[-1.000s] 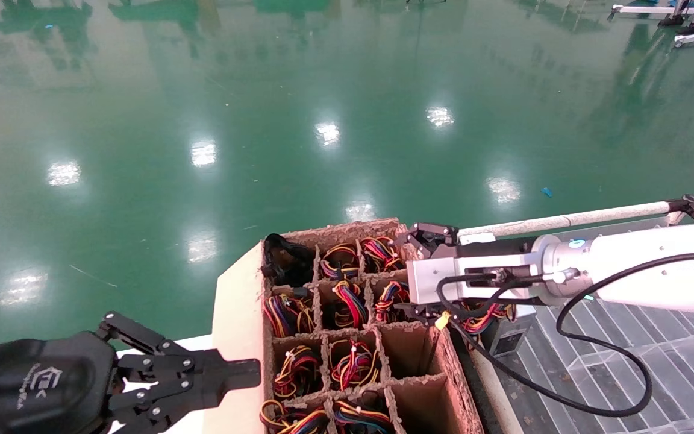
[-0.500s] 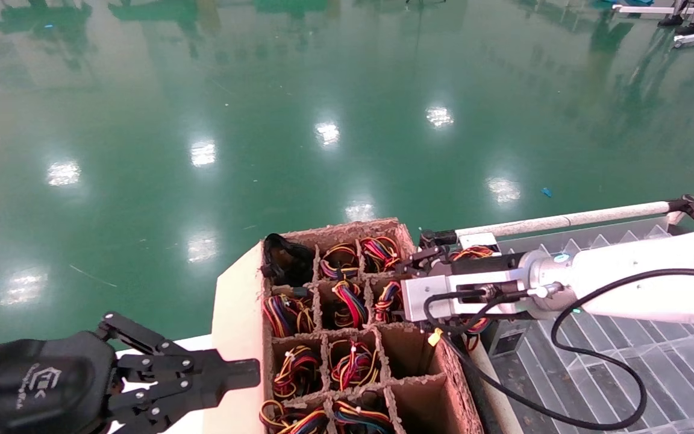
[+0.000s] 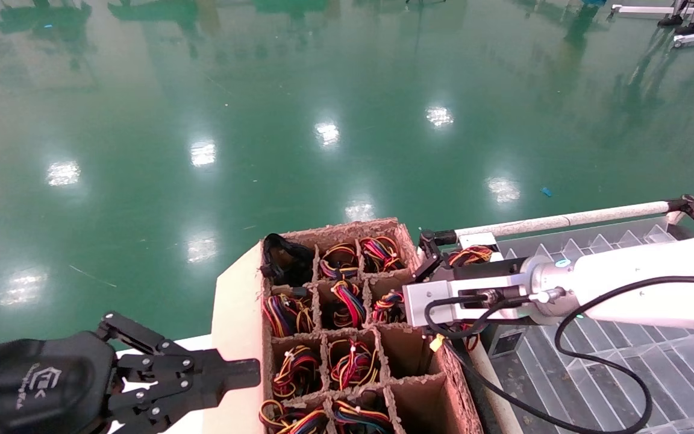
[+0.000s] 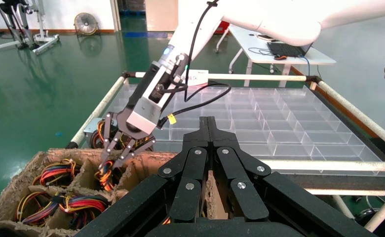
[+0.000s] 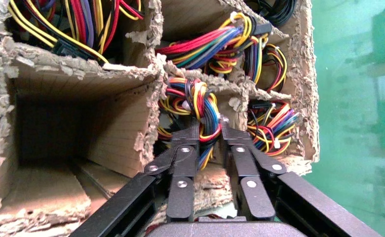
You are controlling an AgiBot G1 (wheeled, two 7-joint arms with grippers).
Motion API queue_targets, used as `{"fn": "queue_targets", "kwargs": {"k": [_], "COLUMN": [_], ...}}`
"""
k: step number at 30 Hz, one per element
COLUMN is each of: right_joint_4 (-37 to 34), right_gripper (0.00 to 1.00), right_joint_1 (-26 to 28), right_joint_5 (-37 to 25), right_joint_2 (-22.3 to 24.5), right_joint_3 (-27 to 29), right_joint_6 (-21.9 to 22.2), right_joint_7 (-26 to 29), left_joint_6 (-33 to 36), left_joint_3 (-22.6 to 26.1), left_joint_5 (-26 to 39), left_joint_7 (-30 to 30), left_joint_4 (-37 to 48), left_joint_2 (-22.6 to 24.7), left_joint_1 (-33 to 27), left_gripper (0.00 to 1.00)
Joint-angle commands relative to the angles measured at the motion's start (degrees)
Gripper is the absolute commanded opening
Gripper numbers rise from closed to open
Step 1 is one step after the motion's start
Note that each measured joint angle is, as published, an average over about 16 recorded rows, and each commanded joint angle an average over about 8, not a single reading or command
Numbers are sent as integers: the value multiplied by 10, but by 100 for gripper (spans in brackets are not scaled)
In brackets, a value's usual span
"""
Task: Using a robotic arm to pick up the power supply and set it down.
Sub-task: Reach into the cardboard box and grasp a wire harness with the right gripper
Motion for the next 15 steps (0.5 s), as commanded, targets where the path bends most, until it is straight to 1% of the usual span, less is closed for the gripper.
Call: {"fn": "queue_targets", "kwargs": {"k": [1,4,5,9,11,13,15], "right_joint_4": [3,9,12,27,37,49,64], "right_gripper": [0,0,0,0,0,0,0], "right_joint_1": [0,1,1,0,0,1,2], "right_joint_5": [0,2,3,12,20,30,42], "right_joint_2": [3,8,10,23,31,40,51], "right_joint_3": [0,2,3,9,15,22,30], "right_joint_6": [-2,-6,-7,-12,-16,-20,-24], "right_joint_7": [2,8,10,21,30,42,56], "left_joint_6": [0,0,0,0,0,0,0], "left_joint_3": [0,0,0,0,0,0,0], "left_joint_5": [0,0,0,0,0,0,0], "left_joint_7": [0,0,0,0,0,0,0], "left_joint_4": [0,0,0,0,0,0,0], "left_joint_2": [0,0,0,0,0,0,0], "left_joint_1": [0,0,0,0,0,0,0], "left_gripper": [21,38,42,48,53,63,76]}}
